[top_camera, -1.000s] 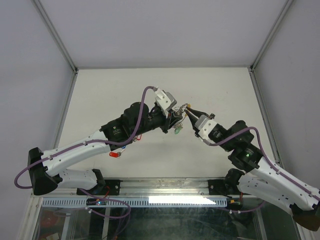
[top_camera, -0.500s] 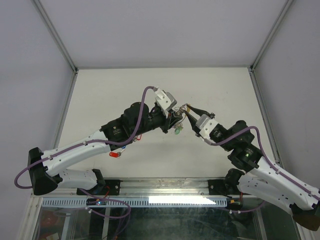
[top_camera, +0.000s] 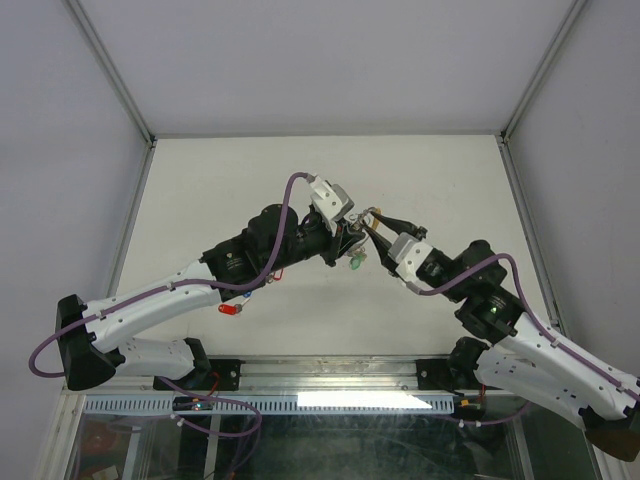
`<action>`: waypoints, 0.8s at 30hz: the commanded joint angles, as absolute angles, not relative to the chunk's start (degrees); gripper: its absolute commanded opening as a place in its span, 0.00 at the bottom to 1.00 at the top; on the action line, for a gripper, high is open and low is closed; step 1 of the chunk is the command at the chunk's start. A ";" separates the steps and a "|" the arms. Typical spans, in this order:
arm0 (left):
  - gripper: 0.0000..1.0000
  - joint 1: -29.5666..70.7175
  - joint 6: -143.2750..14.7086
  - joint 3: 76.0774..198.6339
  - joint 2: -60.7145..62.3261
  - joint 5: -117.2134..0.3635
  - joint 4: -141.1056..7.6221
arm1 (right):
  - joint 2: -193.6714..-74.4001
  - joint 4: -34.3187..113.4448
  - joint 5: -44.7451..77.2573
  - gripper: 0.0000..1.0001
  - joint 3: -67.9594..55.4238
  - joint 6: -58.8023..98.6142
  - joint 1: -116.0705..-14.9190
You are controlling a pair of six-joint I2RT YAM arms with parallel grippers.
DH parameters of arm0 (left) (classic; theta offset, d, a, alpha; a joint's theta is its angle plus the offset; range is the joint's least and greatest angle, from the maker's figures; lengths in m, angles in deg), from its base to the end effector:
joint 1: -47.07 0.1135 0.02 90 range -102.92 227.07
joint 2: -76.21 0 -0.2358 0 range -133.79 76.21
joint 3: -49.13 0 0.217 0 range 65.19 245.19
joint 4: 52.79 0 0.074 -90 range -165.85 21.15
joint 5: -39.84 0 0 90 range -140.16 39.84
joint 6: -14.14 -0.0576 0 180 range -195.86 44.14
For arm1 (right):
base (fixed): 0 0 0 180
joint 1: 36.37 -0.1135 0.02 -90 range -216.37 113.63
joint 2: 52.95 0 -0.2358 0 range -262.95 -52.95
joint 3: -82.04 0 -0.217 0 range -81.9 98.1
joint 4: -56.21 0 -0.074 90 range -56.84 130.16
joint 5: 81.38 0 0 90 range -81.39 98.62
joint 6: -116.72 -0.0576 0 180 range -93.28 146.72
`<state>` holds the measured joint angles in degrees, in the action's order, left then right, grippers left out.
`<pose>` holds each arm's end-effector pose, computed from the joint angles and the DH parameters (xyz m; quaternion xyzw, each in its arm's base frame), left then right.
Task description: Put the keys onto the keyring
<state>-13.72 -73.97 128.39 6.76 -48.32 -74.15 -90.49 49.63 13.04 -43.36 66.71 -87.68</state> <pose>0.1382 -0.2435 0.3449 0.3720 0.6795 -0.3182 0.5465 0.1026 0.1352 0.3447 -0.4777 0.4256 0.1003 0.7620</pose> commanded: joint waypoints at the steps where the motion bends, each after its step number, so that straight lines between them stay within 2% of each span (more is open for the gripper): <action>1: 0.00 -14.05 -74.63 131.10 6.87 -48.45 -70.81 | -90.59 51.50 14.84 0.33 -42.18 67.69 -87.70; 14: 0.00 -14.05 -74.54 131.19 6.57 -48.69 -70.55 | -91.33 51.76 15.21 0.33 -41.82 68.56 -87.78; 24: 0.00 -14.05 -74.70 131.35 6.43 -48.85 -70.52 | -91.21 51.81 13.95 0.18 -41.78 68.40 -87.78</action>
